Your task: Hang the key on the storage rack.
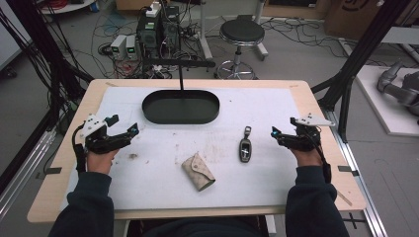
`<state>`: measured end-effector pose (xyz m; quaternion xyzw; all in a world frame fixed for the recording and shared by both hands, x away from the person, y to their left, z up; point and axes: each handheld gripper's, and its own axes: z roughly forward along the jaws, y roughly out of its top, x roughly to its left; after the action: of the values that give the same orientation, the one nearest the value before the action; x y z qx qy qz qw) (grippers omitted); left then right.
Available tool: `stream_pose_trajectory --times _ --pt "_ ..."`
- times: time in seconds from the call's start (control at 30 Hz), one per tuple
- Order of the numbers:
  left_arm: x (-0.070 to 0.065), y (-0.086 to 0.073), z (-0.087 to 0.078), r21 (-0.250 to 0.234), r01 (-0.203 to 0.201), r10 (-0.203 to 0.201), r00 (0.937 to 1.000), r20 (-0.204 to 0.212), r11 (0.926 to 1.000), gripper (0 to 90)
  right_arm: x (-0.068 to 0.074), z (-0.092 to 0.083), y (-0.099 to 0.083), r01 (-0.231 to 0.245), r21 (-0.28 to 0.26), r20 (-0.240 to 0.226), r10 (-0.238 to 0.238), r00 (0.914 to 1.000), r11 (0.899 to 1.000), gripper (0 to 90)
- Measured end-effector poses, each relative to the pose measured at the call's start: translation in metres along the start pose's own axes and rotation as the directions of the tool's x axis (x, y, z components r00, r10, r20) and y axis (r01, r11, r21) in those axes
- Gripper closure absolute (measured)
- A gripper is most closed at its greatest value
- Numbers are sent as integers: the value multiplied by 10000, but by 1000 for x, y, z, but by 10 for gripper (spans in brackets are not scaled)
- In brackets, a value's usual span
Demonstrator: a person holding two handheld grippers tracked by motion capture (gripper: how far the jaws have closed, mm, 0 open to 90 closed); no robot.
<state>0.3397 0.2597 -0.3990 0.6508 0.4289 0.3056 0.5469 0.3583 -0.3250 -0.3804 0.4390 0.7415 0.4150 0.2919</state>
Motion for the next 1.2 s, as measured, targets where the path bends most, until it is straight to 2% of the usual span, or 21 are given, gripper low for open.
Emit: stream_pose_trajectory --times 0.33,0.53,0.57,0.63,0.67,0.7,0.77,0.83,0.87,0.97,1.1,1.17,1.2 --pt "2 -2 4 56 78 -78 9999 -82 10000 182 1 1 -1 -99 -113 37 100 9999 9999 207" --pt "1 -2 6 85 104 -103 9998 -144 9999 186 10 4 -3 -85 41 -48 85 10000 10000 208" --pt "1 -2 6 110 56 -54 9999 -126 9999 188 17 7 -2 -29 79 -190 31 9998 10000 228" --pt "2 -3 7 145 81 -79 9999 -121 9999 188 21 9 -2 -6 104 -312 9 9995 9999 262" --pt "2 -3 7 159 100 -98 9999 -120 9998 189 31 16 0 259 201 -680 -245 9974 9995 310" --pt "3 -3 7 166 144 -142 9998 -118 9998 189 31 16 0 259 201 -680 -245 9974 9995 310" --pt "3 -3 7 190 179 -177 9998 -124 9997 189 42 26 1 519 372 -1034 -478 9935 9980 339" --pt "3 -3 6 200 131 -128 9998 -118 9997 189 58 39 0 864 804 -1211 -763 9897 9930 302" --pt "3 -2 5 225 112 -110 9999 -109 9997 189 58 39 0 864 804 -1211 -763 9897 9930 302" --pt "3 -3 5 249 165 -162 9998 -105 9996 189 74 53 -3 1008 1240 -1263 -850 9883 9872 256" --pt "3 -4 4 199 244 -241 9996 -142 9995 189 81 61 -5 1069 1477 -1209 -893 9886 9832 249" --pt "4 -4 4 223 229 -226 9996 -162 9995 189 86 66 -8 1017 1873 -1394 -761 9873 9770 240" --pt "4 -5 4 248 225 -221 9996 -173 9994 189 86 66 -8 1017 1873 -1394 -761 9873 9770 240"
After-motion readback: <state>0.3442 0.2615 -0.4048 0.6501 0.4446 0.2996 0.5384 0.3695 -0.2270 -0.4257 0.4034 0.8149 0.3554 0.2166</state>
